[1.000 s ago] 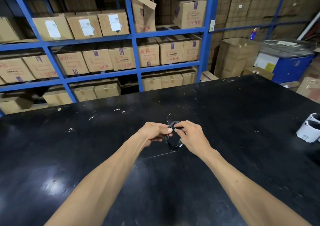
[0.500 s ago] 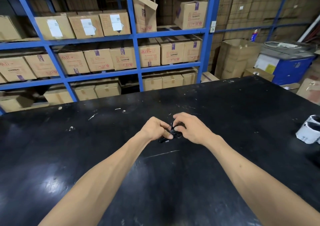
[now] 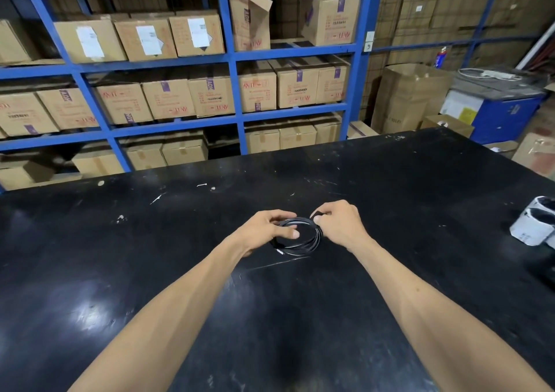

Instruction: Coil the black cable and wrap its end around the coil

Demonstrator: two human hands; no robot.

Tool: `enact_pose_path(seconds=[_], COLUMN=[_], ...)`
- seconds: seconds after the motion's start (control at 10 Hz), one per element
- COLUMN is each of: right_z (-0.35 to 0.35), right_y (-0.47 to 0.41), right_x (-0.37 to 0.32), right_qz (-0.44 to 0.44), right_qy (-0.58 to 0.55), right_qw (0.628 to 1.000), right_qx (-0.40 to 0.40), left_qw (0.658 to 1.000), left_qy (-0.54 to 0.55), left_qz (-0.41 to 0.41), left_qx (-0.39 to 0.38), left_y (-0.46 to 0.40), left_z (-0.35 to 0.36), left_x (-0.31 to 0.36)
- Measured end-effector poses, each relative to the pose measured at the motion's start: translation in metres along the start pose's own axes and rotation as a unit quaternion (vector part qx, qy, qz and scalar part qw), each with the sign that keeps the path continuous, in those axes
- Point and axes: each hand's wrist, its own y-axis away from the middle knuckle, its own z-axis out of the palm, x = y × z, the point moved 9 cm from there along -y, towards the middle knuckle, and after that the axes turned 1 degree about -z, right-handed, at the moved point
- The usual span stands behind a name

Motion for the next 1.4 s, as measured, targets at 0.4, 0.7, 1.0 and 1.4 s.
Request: enact_pose_path(seconds=[0.4,0.7,1.0,1.4], right_z=[0.046,0.099,0.158,0.167], right_y=[-0.012,-0.023,-0.034,-0.035], right_x=[0.085,0.139,0.187,0.18], right_qz=[0.19,0.231,0.244,0.239], right_qy=[-0.177,-0.061,0.028,0.026], right_qw=[0.964,0.968,0.961,0.956], right_qx=[-0.064,-0.083,-0.129,-0.171], left_qw=[0.983,0.955,0.931,0.909], left_qy=[0.127,0.081,-0.074,-0.236], left_qz=[-0.131,-0.226,-0.301,-0.289], left_qx=[0.034,0.174,0.195,0.186], left_y=[-0.003,-0.019,-0.024,-0.026], left_z=[-0.02,-0.023,-0.021,-0.026], left_x=[-0.073,-0.152,-0.212,-0.209])
